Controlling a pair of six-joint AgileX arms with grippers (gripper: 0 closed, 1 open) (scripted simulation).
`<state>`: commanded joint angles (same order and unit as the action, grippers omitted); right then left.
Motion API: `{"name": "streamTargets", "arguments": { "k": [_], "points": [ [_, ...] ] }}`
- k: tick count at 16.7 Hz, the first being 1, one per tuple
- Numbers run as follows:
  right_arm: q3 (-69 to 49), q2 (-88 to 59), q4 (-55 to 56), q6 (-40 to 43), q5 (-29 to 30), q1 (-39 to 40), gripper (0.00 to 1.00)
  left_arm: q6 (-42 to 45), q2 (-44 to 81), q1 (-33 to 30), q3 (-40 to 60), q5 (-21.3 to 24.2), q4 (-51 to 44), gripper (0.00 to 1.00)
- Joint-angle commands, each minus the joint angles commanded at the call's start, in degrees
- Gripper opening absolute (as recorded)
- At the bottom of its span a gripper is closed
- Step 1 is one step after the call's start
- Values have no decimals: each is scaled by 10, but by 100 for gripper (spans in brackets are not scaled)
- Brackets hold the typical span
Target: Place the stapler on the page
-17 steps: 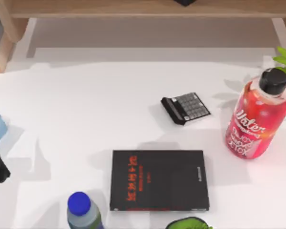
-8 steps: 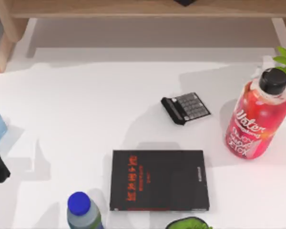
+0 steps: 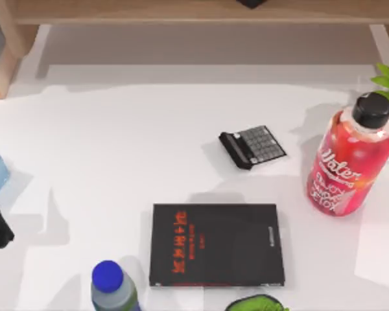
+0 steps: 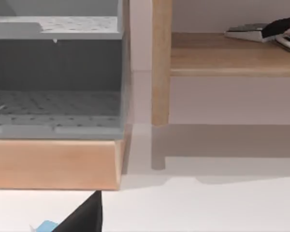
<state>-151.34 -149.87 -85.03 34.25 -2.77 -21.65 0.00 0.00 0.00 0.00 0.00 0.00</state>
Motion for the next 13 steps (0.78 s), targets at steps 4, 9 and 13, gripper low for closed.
{"name": "streamTargets", "arguments": {
  "k": [4, 9, 13],
  "points": [
    [-42, -40, -20, 8, -1, -3, 100, 0, 0, 0, 0, 0, 0, 100],
    [-41, -41, -20, 8, -1, 1, 100, 0, 0, 0, 0, 0, 0, 100],
    [-20, -31, -8, 7, -1, 0, 100, 0, 0, 0, 0, 0, 0, 100]
  ]
}}
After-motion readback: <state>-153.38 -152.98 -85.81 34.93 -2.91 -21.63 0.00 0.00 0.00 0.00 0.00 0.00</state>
